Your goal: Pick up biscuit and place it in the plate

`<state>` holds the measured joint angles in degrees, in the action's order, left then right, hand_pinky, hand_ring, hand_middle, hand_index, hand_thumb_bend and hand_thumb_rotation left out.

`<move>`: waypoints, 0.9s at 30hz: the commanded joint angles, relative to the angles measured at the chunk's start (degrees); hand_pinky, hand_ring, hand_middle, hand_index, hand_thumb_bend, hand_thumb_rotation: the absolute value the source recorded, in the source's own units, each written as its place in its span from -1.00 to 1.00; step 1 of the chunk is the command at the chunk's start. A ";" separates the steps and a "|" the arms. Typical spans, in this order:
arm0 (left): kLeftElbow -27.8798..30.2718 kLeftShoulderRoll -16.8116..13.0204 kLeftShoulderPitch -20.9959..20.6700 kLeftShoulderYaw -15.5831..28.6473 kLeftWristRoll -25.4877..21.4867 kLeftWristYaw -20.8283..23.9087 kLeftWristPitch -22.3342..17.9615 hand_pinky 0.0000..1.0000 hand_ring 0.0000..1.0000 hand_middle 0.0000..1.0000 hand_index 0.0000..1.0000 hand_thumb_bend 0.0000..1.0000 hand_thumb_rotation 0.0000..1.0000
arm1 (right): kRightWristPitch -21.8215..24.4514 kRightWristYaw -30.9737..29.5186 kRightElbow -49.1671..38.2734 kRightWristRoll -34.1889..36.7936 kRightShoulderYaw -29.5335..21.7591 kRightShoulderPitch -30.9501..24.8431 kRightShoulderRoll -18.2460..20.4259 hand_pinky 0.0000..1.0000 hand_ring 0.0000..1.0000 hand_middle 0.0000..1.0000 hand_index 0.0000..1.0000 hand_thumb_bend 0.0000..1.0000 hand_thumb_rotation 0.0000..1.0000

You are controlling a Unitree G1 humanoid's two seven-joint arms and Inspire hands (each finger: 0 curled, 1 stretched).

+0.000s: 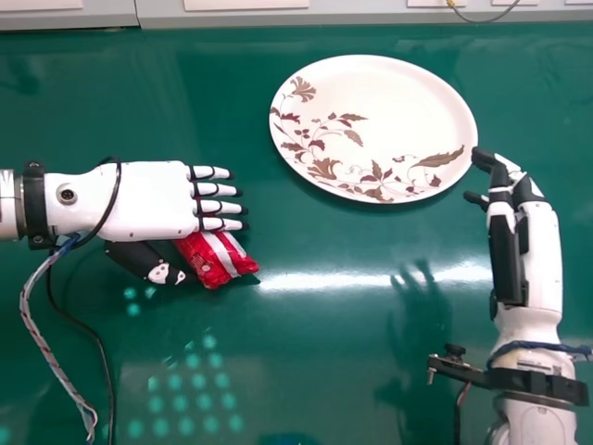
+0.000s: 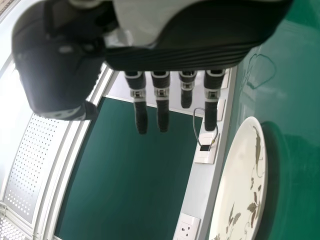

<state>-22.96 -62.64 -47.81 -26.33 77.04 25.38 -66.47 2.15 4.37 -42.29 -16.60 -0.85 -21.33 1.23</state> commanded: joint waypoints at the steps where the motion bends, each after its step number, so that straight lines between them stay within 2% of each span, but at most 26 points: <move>1: -0.69 1.20 -0.16 -2.92 1.28 -0.16 -0.85 0.02 0.84 0.69 0.57 0.29 -0.35 | -0.37 0.43 -1.07 -0.21 -0.17 -0.62 0.19 0.50 0.67 0.69 0.63 0.10 -0.34; 3: -0.04 1.65 -0.68 -4.42 3.48 1.94 0.68 -0.64 0.49 0.40 0.32 0.40 -0.35 | -0.06 0.55 -1.23 -0.30 -0.11 -0.50 0.26 0.50 0.67 0.69 0.63 0.10 -0.33; 4: 0.29 1.95 -0.93 -5.34 4.86 3.56 1.75 -0.70 0.22 0.20 0.15 0.38 -0.36 | -0.06 0.56 -1.27 -0.17 -0.09 -0.43 0.29 0.50 0.67 0.69 0.62 0.09 -0.33; 5: 0.30 2.35 -1.29 -6.26 5.83 4.68 2.47 -0.71 -0.01 0.00 0.05 0.19 -0.60 | 0.00 0.56 -1.35 -0.03 -0.09 -0.35 0.37 0.51 0.67 0.69 0.62 0.09 -0.33; 6: 0.27 2.82 -1.65 -7.17 6.68 5.91 3.25 -0.78 -0.34 -0.10 0.00 0.09 -0.82 | -0.26 0.57 -1.27 0.21 -0.17 -0.24 0.37 0.51 0.67 0.69 0.62 0.09 -0.33; 7: 0.52 3.13 -1.95 -8.03 7.59 6.71 4.19 -0.89 -0.63 -0.08 -0.03 0.06 -0.91 | -0.39 0.56 -1.24 0.40 -0.27 -0.19 0.38 0.51 0.67 0.68 0.62 0.09 -0.34; 9: 1.56 3.50 -2.73 -9.28 8.23 5.48 5.11 -0.97 -0.87 -0.06 -0.05 0.04 -0.98 | -0.73 0.52 -1.11 0.73 -0.58 -0.09 0.32 0.50 0.66 0.67 0.62 0.10 -0.33; 11: 1.36 4.00 -3.45 -10.04 7.16 4.20 4.75 -0.99 -0.95 -0.06 -0.06 0.03 -1.00 | -0.71 0.53 -1.21 0.82 -0.75 -0.09 0.37 0.50 0.66 0.67 0.61 0.12 -0.32; 14: 0.22 4.59 -3.82 -10.77 5.97 4.94 4.71 -1.00 -0.96 -0.17 -0.05 0.02 -1.00 | -0.86 0.59 -1.27 0.88 -0.96 -0.12 0.39 0.49 0.65 0.66 0.60 0.14 -0.28; 27: -0.54 4.74 -2.96 -11.00 4.29 8.90 7.06 -1.00 -1.00 -0.10 -0.05 0.02 -1.00 | -1.18 0.78 -1.00 1.15 -0.91 0.02 0.78 0.48 0.65 0.66 0.60 0.14 -0.27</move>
<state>-23.21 -58.64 -52.68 -35.77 80.67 34.88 -59.57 1.56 4.63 -42.51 -15.75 -1.63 -21.03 1.78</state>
